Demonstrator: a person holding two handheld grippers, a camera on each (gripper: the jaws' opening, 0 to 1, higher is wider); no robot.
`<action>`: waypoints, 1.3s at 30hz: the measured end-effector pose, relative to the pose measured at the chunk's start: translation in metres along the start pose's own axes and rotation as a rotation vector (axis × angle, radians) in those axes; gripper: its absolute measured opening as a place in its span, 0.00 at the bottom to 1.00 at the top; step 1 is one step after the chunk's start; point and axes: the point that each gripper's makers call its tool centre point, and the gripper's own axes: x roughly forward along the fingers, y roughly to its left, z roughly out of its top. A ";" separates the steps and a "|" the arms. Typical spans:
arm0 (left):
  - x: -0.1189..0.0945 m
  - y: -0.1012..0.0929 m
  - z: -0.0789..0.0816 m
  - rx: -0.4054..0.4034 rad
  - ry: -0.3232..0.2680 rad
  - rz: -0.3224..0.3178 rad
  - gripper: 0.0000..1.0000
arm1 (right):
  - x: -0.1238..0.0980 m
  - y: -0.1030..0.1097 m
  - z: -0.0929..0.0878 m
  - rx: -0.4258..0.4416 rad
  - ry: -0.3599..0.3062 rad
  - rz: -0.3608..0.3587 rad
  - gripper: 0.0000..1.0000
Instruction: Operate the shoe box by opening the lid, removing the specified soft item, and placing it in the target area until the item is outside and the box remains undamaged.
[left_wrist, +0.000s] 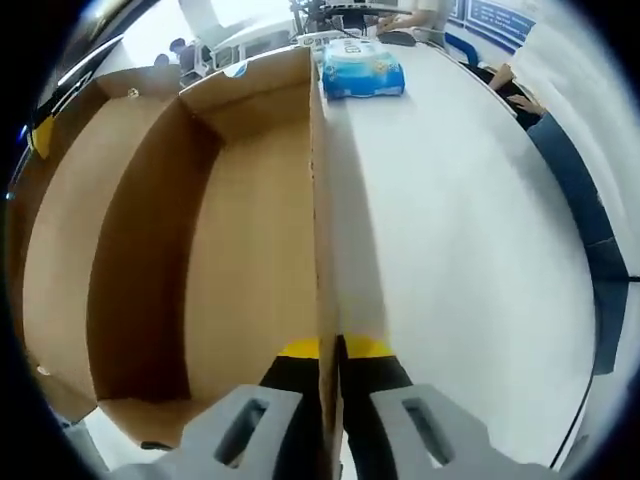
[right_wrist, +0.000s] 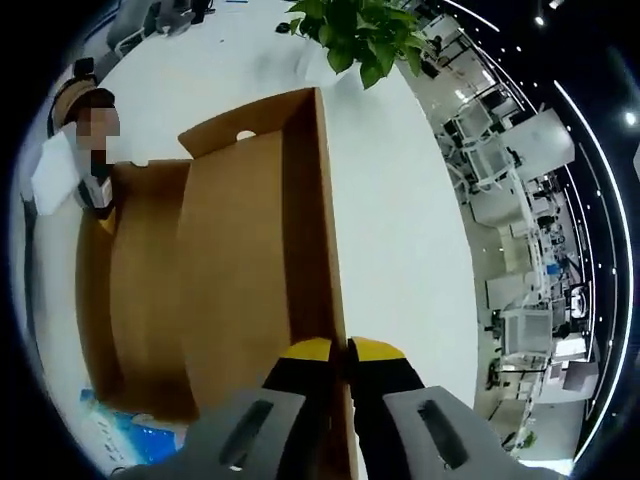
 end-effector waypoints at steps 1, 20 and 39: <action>0.000 0.000 0.000 0.003 0.000 0.001 0.01 | -0.002 0.001 0.000 -0.001 -0.002 -0.006 0.03; 0.000 -0.001 -0.001 0.013 -0.001 0.006 0.01 | -0.030 0.009 0.009 -0.034 -0.031 -0.110 0.03; -0.001 -0.002 -0.002 0.024 -0.002 0.013 0.01 | -0.055 0.022 0.013 -0.057 -0.041 -0.195 0.03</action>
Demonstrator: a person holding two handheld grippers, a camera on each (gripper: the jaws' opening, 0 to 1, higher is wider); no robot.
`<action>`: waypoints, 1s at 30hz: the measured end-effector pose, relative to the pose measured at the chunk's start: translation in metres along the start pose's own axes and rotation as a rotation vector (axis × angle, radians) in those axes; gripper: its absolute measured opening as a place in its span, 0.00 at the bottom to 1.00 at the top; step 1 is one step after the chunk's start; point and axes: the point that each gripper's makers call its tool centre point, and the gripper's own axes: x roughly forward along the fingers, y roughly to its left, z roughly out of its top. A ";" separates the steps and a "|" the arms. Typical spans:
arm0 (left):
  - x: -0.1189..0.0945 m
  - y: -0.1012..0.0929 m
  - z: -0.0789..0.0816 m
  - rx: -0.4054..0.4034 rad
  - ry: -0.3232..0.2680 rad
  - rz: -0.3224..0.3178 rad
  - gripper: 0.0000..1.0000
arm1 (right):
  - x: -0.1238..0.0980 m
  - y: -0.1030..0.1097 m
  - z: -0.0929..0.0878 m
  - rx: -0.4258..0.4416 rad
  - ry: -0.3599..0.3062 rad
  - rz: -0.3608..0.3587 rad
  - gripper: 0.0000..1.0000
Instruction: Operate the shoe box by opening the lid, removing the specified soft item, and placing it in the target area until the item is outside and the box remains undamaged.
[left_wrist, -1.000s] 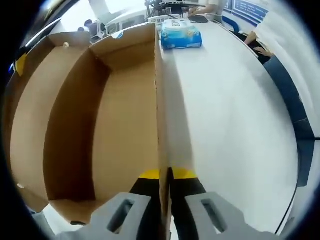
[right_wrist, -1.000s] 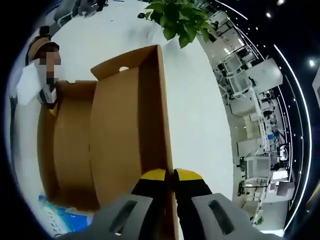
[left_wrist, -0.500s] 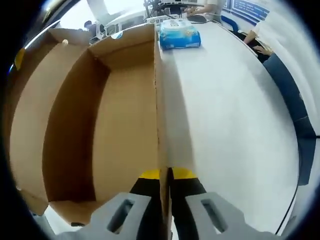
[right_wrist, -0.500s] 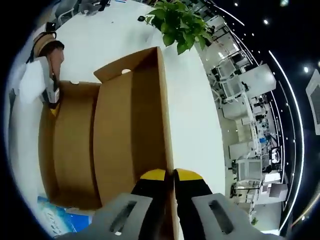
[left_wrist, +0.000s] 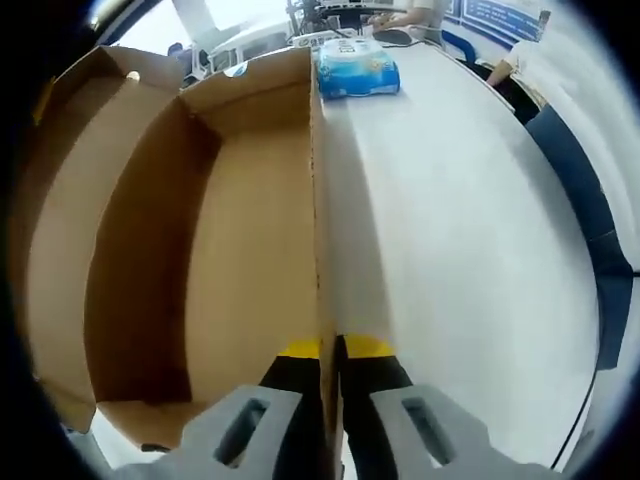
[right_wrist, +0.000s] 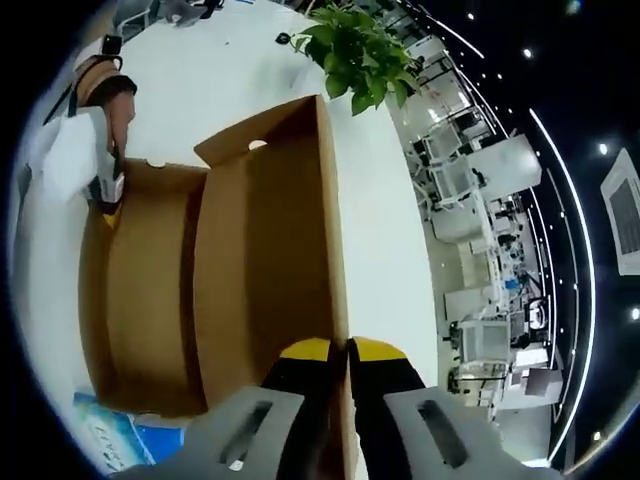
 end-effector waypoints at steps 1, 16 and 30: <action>0.000 0.000 0.000 0.000 0.001 0.000 0.01 | -0.002 0.000 0.000 -0.011 -0.002 -0.009 0.03; 0.002 0.000 -0.001 0.008 -0.001 0.006 0.01 | -0.023 0.009 0.006 -0.048 -0.025 -0.102 0.04; 0.003 -0.001 -0.001 0.010 -0.003 0.005 0.01 | -0.036 0.017 0.006 -0.063 -0.020 -0.169 0.04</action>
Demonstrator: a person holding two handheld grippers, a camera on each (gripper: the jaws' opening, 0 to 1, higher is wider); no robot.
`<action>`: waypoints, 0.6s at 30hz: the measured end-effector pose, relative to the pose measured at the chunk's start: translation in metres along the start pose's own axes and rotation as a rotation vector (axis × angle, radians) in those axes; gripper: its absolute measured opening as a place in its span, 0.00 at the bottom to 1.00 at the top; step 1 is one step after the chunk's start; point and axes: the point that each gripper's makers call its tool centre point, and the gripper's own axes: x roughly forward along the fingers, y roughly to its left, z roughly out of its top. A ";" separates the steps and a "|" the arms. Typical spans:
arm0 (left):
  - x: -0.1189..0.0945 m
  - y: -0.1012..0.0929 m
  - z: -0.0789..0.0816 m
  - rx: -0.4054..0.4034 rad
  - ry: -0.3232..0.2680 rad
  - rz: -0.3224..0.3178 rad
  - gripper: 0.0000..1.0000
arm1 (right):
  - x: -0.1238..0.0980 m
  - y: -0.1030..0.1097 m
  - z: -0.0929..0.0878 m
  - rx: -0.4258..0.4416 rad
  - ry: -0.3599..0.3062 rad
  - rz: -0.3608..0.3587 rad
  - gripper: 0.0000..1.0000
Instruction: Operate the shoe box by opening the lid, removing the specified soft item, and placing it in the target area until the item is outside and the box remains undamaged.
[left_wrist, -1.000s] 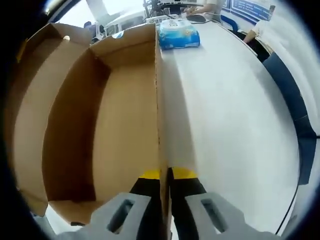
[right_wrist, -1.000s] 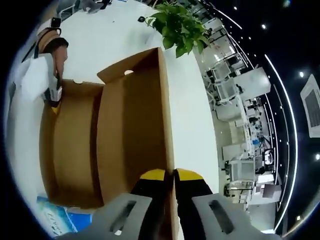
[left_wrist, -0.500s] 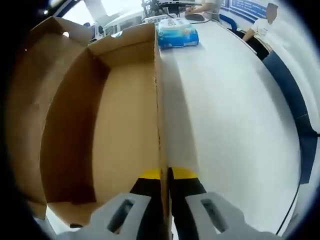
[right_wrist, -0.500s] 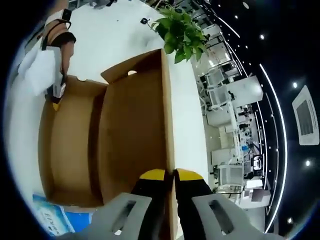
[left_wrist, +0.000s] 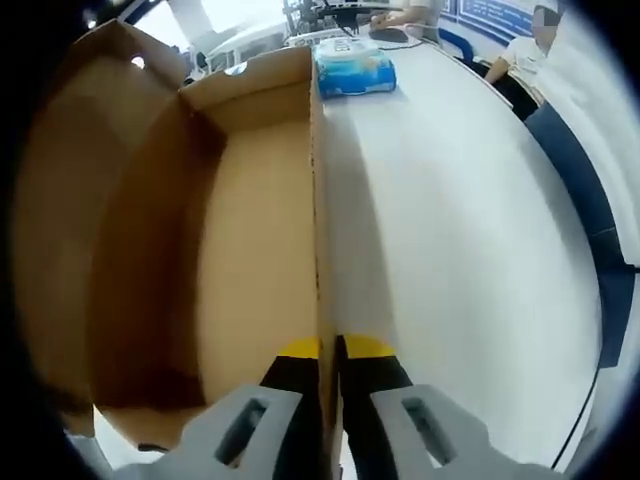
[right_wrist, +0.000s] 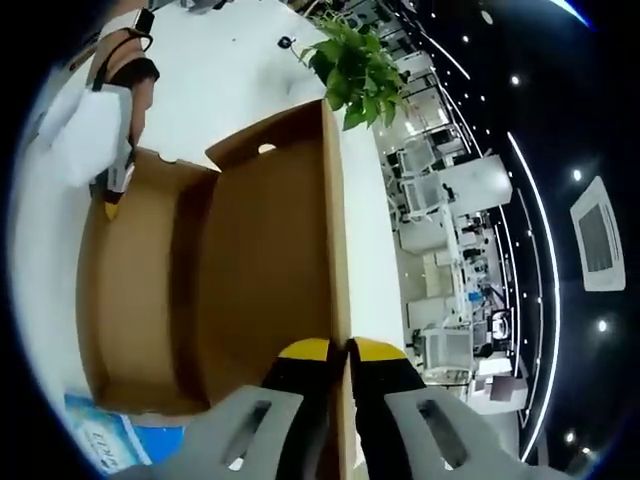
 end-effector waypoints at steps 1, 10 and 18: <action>0.000 0.000 0.000 0.002 0.000 0.000 0.01 | -0.001 0.000 0.000 0.002 0.000 -0.003 0.04; -0.001 -0.001 0.000 0.004 -0.001 0.000 0.01 | -0.015 0.008 0.006 -0.040 0.003 -0.037 0.05; -0.001 0.000 0.000 0.006 -0.001 -0.005 0.01 | -0.028 0.016 0.012 -0.064 -0.005 -0.076 0.06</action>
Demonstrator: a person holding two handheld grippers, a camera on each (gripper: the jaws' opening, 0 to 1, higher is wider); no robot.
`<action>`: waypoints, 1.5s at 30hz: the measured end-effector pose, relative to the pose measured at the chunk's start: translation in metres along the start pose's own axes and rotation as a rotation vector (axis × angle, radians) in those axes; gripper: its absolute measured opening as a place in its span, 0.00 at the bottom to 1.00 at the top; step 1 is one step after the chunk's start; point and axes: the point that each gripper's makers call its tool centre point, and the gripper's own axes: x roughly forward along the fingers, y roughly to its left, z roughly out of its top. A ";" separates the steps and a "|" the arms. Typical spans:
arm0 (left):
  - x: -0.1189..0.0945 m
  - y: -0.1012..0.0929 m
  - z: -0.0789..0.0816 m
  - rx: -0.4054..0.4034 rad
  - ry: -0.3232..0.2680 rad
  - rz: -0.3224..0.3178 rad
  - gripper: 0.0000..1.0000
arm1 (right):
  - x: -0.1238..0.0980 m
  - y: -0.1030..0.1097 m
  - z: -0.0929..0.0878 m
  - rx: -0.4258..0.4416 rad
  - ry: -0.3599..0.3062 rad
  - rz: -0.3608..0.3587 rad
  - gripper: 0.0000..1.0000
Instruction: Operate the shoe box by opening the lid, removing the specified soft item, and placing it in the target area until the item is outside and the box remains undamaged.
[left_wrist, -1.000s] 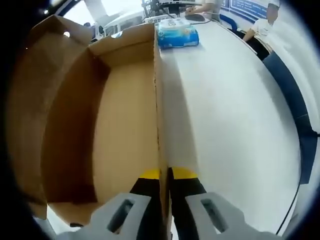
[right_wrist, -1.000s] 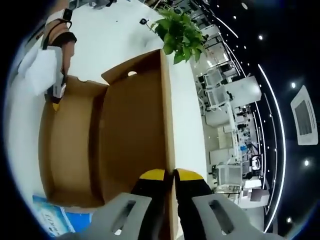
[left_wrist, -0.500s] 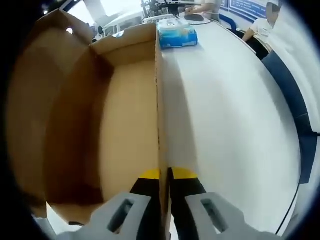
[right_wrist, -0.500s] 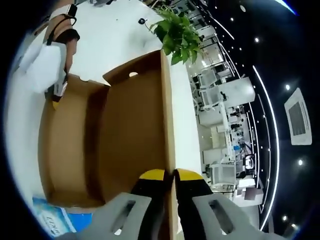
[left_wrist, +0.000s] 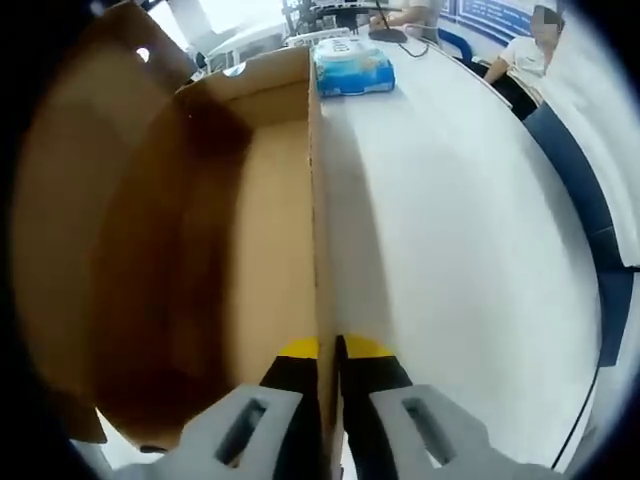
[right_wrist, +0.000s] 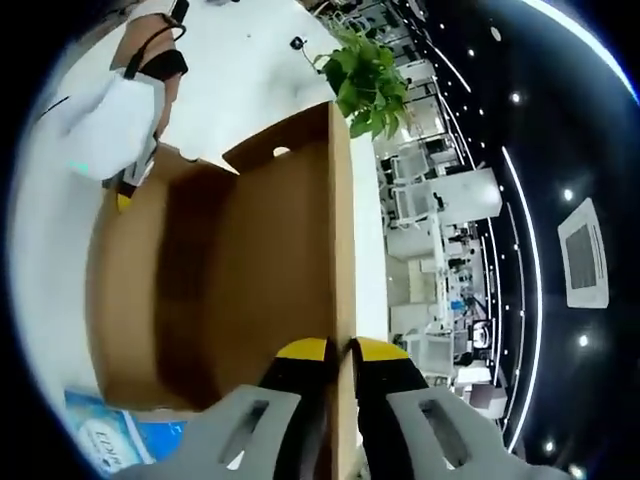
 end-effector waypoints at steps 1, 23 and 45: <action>0.000 0.000 0.000 0.002 0.000 0.000 0.01 | -0.001 0.000 0.001 0.003 -0.001 -0.002 0.06; -0.001 -0.002 -0.002 0.017 0.011 0.001 0.01 | -0.025 0.017 0.009 0.003 -0.004 -0.031 0.08; -0.001 -0.003 -0.003 0.026 0.013 -0.008 0.02 | -0.039 0.040 0.015 0.036 -0.030 0.003 0.12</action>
